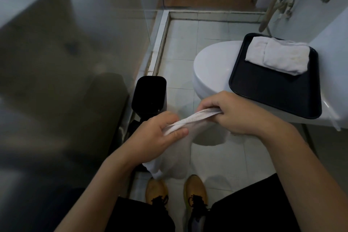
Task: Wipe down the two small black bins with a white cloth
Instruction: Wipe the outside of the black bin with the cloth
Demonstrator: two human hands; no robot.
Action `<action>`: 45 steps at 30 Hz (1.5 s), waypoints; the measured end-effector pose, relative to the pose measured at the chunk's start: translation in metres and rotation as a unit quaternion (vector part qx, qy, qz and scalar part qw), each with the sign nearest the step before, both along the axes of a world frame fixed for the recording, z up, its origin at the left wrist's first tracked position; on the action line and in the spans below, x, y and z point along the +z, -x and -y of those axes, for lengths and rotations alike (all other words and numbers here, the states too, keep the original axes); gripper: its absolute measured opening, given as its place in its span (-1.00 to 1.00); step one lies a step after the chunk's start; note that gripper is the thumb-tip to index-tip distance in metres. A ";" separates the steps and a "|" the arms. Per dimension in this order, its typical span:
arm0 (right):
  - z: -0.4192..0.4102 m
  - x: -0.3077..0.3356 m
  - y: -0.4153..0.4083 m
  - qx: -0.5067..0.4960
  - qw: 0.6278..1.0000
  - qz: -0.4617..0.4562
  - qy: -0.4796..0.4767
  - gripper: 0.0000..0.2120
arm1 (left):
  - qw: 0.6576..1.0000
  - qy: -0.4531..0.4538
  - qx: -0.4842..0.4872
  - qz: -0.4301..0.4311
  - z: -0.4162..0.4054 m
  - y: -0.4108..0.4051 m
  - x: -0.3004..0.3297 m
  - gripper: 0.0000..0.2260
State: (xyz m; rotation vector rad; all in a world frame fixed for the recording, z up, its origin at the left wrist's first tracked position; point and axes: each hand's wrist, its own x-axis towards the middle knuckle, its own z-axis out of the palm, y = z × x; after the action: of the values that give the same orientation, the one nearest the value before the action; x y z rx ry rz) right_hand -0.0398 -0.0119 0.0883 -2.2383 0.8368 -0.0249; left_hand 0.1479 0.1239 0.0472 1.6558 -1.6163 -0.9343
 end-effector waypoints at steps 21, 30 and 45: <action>-0.006 -0.041 -0.002 -0.065 0.981 0.091 0.158 -0.64 | 0.977 -0.109 0.070 0.169 -0.004 -0.039 -0.040 -0.86; 0.001 -0.017 0.012 -0.131 0.978 0.037 0.157 -0.38 | 0.986 -0.147 0.047 0.067 -0.002 -0.033 -0.058 -0.97; 0.017 -0.014 0.044 -0.064 0.983 0.037 -0.166 -0.43 | 0.982 -0.020 0.171 -0.075 -0.008 -0.051 -0.026 -0.77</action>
State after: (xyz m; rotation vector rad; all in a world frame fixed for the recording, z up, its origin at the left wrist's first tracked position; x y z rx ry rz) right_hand -0.0837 -0.0287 0.0746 -1.8603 0.8747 -0.0264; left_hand 0.1993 0.1322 0.0216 1.7727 -1.1727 -0.8931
